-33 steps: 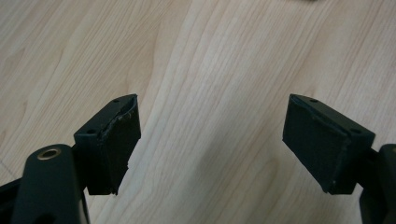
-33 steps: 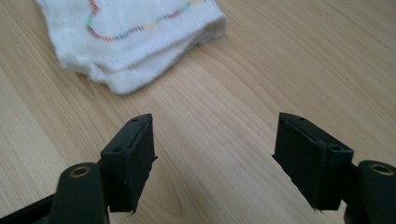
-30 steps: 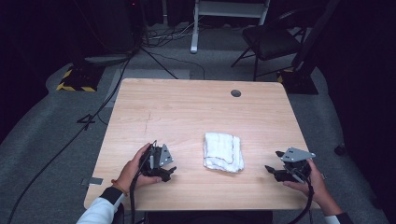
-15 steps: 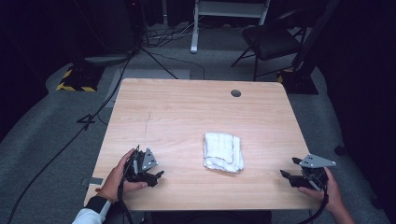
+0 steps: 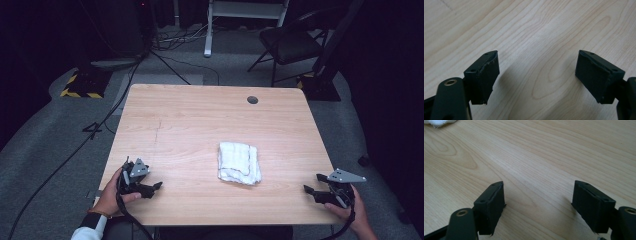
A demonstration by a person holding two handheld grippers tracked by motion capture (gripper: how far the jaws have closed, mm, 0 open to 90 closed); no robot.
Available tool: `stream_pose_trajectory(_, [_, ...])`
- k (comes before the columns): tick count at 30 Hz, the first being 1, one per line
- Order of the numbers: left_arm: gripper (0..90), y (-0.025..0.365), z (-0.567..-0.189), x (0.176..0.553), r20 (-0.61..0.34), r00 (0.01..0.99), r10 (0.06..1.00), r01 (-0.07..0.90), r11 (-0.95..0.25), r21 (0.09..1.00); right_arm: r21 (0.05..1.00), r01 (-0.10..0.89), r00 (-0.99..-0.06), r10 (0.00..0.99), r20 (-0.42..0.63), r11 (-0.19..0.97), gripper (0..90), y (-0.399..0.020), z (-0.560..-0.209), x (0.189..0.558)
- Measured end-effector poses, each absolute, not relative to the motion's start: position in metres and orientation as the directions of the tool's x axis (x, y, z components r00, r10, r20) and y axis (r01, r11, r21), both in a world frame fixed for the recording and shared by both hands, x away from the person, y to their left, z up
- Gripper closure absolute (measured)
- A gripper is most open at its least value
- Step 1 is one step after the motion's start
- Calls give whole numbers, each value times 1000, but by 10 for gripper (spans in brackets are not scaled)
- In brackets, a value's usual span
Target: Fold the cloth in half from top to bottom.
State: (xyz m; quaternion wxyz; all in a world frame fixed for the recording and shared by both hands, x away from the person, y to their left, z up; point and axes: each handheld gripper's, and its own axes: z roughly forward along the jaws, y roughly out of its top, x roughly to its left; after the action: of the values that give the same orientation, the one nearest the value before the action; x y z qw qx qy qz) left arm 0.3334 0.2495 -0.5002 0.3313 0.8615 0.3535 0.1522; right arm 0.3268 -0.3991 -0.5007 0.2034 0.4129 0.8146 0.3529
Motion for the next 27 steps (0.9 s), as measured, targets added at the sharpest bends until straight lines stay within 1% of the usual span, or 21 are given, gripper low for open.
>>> stream_pose_trajectory(2, [195,255,-504,332,-16,704,710,518,-497,696,745,531,-568,822,-40,403,254,-399,-502,326])
stream_pose_trajectory(4, [193,256,-504,331,-12,700,714,520,-498,694,752,531,-564,825,-32,391,250,-399,-503,326])
stream_pose_trajectory(6, [192,256,-504,331,-11,691,723,525,-492,695,746,551,-552,834,-11,375,222,-400,-503,328])
stream_pose_trajectory(9, [190,255,-504,330,-15,688,725,529,-487,695,743,560,-544,839,-4,366,216,-400,-503,329])
stream_pose_trajectory(27, [169,254,-504,331,-11,680,733,536,-487,690,743,562,-541,841,-2,364,213,-400,-503,330])
